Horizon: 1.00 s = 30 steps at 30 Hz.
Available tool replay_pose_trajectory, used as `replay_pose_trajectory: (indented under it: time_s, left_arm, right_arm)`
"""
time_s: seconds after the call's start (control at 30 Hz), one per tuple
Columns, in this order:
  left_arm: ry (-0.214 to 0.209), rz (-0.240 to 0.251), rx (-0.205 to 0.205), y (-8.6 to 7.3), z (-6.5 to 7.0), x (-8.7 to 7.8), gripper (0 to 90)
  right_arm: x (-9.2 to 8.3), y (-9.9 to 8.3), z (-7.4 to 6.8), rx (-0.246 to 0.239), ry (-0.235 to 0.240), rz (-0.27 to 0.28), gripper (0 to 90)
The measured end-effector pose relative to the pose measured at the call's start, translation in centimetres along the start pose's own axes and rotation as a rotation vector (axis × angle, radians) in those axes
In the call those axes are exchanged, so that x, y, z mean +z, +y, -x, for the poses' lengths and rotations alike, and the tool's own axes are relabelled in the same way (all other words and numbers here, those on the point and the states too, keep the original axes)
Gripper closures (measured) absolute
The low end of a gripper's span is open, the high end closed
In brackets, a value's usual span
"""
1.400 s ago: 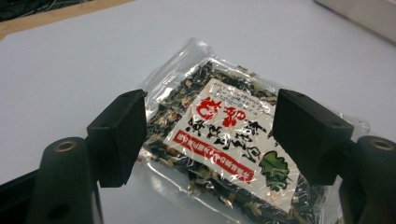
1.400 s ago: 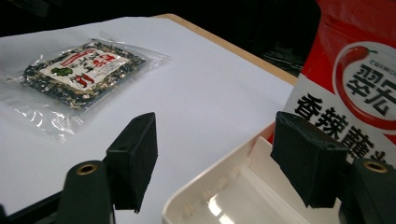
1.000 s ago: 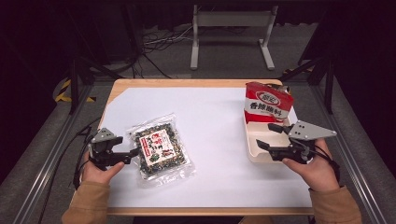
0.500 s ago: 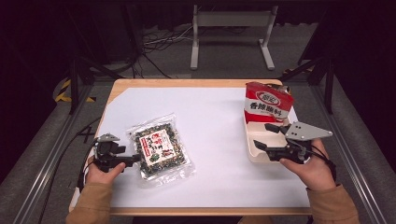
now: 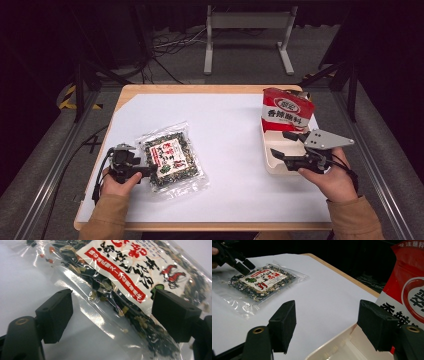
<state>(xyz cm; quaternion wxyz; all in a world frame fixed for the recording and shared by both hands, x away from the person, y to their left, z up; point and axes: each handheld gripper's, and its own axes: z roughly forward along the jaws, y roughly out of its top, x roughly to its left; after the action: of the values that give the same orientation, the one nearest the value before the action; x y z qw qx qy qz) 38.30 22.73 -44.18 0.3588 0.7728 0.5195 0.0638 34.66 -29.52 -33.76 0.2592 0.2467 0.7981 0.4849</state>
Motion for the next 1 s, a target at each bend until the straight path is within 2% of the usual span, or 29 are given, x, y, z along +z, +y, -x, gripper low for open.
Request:
replay_pose_trajectory:
  time_s: [0.03,0.07,0.13,0.3,0.33,0.4,0.47,0.53,0.63,0.7,0.87,0.97,1.0]
  left_arm:
    - [0.015,-0.003,0.012,0.1,0.1,0.2,20.2]
    - [0.016,-0.002,0.004,0.1,0.2,0.4,20.8]
    - [0.011,-0.002,-0.013,0.3,0.3,0.5,21.1]
    - [0.004,0.033,-0.011,0.3,0.3,1.0,21.0]
    - [0.009,0.034,-0.001,0.3,0.2,1.1,19.6]
    - [-0.003,0.023,-0.023,0.4,0.1,1.2,15.5]
    - [-0.008,0.012,-0.018,0.5,-0.1,1.1,15.1]
    - [-0.010,0.006,-0.027,0.5,-0.2,0.9,18.5]
    - [-0.016,-0.005,-0.061,0.2,-0.1,0.4,26.1]
    - [-0.016,-0.009,-0.059,0.0,0.0,0.2,26.7]
    - [-0.048,-0.019,-0.110,0.0,-0.1,0.1,23.6]
    - [-0.061,-0.019,-0.126,0.1,-0.4,0.1,25.7]
    - [-0.046,-0.026,-0.125,0.2,-0.2,0.1,25.9]
  right_arm:
    - [0.0,0.0,0.0,0.000,0.000,0.000,31.7]
    - [0.0,0.0,0.0,0.001,0.000,0.000,31.7]
    - [0.1,0.0,0.0,-0.002,0.003,-0.001,31.7]
    - [0.3,-0.1,-0.1,-0.004,0.006,-0.002,31.6]
    - [0.4,-0.1,-0.1,-0.002,0.008,-0.004,31.5]
    - [0.4,-0.1,-0.1,-0.004,0.009,-0.002,31.6]
    - [0.4,-0.1,-0.2,-0.003,0.009,-0.001,31.6]
    - [0.3,-0.1,-0.2,-0.004,0.009,0.003,31.6]
    - [0.3,-0.2,-0.1,-0.003,0.008,0.002,31.4]
    - [0.3,-0.2,-0.1,-0.003,0.008,0.002,31.3]
    - [0.3,-0.2,-0.2,-0.006,0.008,0.001,31.1]
    - [0.3,-0.1,-0.2,-0.007,0.007,0.002,31.1]
    - [0.4,-0.1,-0.2,-0.007,0.008,0.002,31.1]
